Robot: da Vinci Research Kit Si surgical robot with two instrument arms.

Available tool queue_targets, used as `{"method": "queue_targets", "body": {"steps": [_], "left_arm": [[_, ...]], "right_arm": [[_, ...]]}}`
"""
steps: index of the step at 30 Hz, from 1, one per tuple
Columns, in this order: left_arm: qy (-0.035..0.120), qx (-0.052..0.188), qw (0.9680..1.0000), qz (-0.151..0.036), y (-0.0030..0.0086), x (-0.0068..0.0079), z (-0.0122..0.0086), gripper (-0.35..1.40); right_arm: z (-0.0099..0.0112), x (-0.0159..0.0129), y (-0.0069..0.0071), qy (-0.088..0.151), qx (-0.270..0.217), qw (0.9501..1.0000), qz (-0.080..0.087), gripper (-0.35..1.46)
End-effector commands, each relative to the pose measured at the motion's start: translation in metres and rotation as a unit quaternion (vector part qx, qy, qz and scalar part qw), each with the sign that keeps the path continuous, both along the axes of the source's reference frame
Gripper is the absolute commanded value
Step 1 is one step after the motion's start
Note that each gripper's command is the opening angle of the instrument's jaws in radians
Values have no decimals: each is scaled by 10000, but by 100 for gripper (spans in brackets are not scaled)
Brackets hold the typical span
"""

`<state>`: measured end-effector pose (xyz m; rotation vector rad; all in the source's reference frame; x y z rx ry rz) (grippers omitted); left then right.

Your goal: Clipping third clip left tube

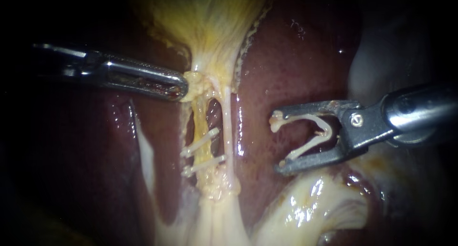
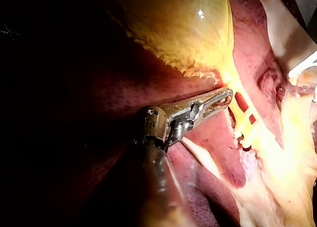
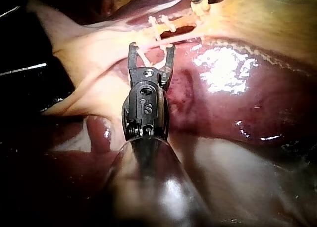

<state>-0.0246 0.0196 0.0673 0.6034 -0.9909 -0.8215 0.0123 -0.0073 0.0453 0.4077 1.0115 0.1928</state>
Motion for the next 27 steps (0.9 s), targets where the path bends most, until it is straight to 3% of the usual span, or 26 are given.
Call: {"method": "queue_targets", "body": {"steps": [1,7,15,21,27], "left_arm": [[-2,1,10000,0,0,0,0,-35],[-36,41,10000,34,6,16,-14,-35],[107,37,9998,-155,27,52,-49,-35],[95,30,9998,-188,27,54,-50,-35],[99,31,9998,-195,26,53,-51,-35]], "right_arm": [[0,0,0,0,1,10000,-4,48],[0,0,0,-1,1,10000,-3,48],[1,0,0,-2,-2,10000,-3,48],[2,2,0,1,-27,10000,-10,48],[4,14,3,-93,248,9995,181,49]]}}
